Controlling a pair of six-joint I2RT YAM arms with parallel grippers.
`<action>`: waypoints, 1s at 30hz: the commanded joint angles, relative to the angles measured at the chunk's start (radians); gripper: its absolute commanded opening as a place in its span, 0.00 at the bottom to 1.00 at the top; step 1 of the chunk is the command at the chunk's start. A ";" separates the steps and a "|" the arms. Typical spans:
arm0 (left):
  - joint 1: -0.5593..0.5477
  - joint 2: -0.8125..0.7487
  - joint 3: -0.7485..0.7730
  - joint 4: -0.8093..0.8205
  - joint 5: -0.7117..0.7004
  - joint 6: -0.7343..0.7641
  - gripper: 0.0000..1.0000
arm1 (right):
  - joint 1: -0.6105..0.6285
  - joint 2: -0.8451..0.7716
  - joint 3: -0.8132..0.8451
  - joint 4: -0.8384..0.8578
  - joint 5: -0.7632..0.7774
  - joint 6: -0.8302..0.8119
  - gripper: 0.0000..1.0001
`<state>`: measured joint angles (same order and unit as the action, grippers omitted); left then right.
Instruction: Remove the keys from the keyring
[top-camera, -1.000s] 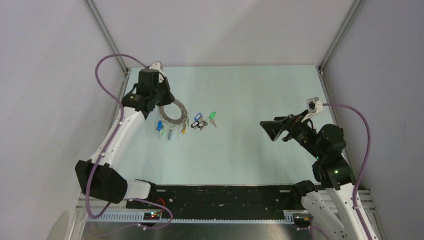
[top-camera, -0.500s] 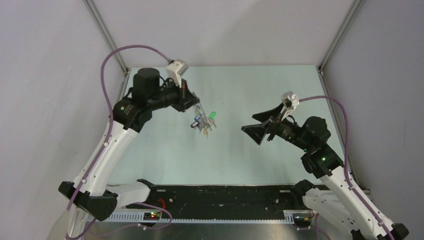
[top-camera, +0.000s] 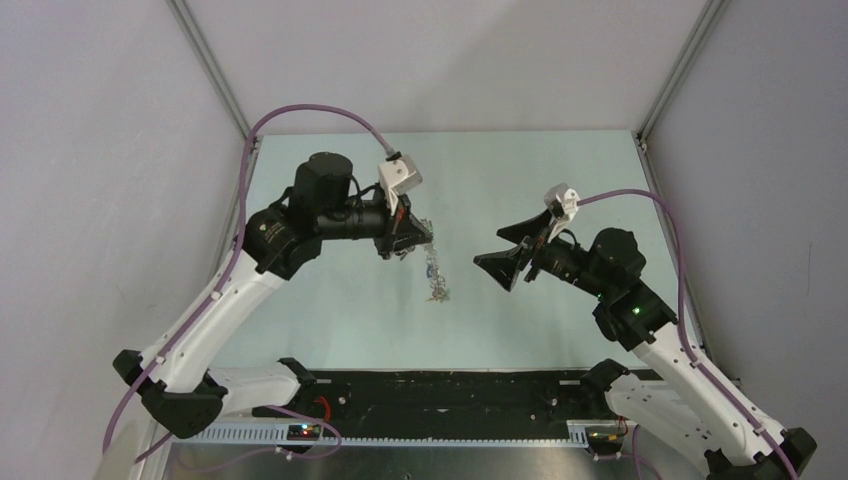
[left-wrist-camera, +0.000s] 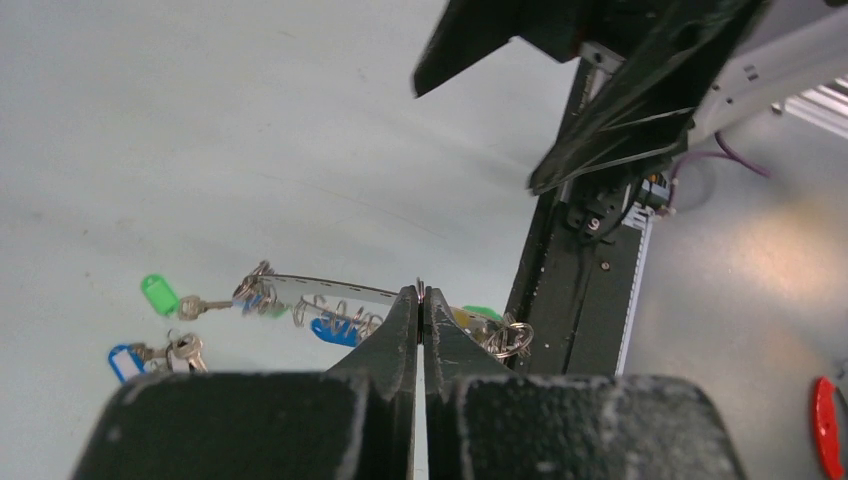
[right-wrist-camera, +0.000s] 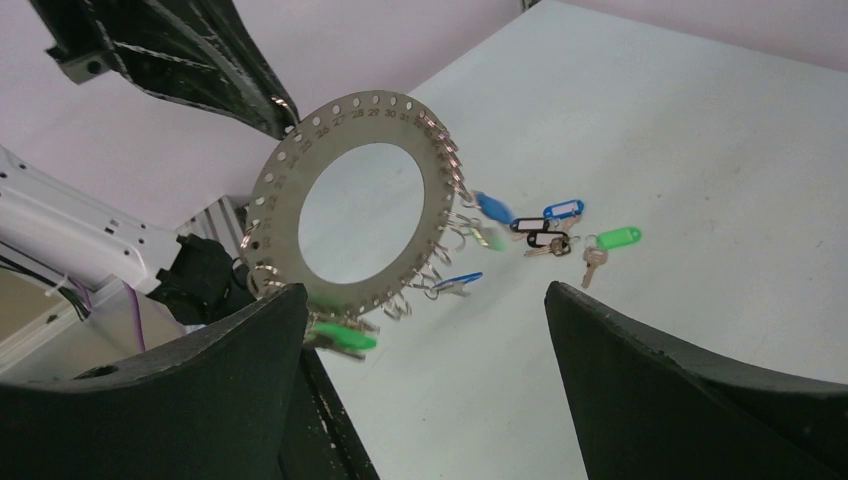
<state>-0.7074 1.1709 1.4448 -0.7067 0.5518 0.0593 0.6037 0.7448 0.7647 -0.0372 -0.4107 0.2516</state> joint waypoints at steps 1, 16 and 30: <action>-0.041 0.005 0.078 0.045 0.045 0.062 0.00 | 0.061 0.045 0.042 -0.003 0.118 -0.089 0.96; -0.113 -0.009 0.147 0.046 0.054 0.086 0.00 | 0.254 0.307 0.038 0.419 0.171 -0.102 0.99; -0.111 -0.273 -0.176 0.187 -0.239 0.115 0.01 | 0.242 0.260 0.039 0.389 0.353 -0.117 0.00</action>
<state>-0.8249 1.0420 1.3689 -0.5644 0.4904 0.1452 0.8783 1.0954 0.7692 0.3569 -0.2047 0.1513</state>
